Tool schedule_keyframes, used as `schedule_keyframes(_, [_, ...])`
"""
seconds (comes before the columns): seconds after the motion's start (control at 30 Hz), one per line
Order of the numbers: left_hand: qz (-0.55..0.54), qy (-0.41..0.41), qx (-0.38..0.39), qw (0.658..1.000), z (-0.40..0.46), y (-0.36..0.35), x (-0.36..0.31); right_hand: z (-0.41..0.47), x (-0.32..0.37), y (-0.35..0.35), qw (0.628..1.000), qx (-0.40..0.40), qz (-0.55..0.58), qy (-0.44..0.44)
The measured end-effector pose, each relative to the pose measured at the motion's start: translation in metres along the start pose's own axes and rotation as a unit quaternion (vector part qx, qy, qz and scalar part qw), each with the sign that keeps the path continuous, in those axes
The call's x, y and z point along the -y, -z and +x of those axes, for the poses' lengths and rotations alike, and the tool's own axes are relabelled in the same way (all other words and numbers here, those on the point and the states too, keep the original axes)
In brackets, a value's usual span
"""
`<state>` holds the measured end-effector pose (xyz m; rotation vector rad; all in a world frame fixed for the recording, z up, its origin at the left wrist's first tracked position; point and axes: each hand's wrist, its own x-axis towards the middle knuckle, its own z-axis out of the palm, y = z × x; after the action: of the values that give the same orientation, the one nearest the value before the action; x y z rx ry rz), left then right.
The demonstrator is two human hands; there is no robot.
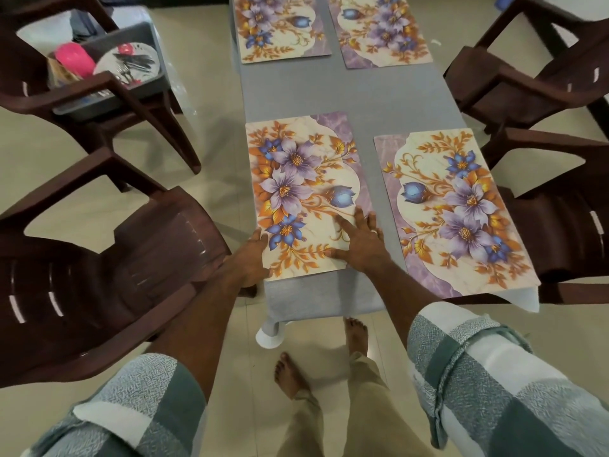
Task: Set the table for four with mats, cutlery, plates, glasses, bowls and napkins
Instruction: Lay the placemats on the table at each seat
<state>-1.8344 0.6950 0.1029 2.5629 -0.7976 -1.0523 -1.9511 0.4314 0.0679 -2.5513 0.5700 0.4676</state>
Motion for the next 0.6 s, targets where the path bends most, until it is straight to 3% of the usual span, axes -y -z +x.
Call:
schedule_keyframes(0.13, [0.015, -0.006, -0.011, 1.0, -0.002, -0.001, -0.002, -0.004, 0.0, 0.002, 1.0, -0.006, 0.006, 0.008])
schedule_keyframes(0.23, [0.019, 0.004, -0.037, 0.999, -0.003, -0.004, -0.007, -0.011, -0.007, 0.005, 0.997, -0.075, 0.001, 0.011])
schedule_keyframes(0.33, [0.055, 0.007, -0.063, 0.996, -0.001, -0.005, -0.02, -0.018, -0.029, 0.014, 0.987, -0.138, -0.025, -0.077])
schedule_keyframes(0.43, [0.066, -0.019, -0.053, 0.996, 0.009, -0.007, -0.037, -0.024, -0.062, 0.027, 0.981, -0.12, -0.036, -0.15])
schedule_keyframes(0.6, [0.099, -0.053, -0.038, 0.993, 0.032, -0.01, -0.076, -0.028, -0.1, 0.035, 0.986, -0.045, -0.006, -0.158])
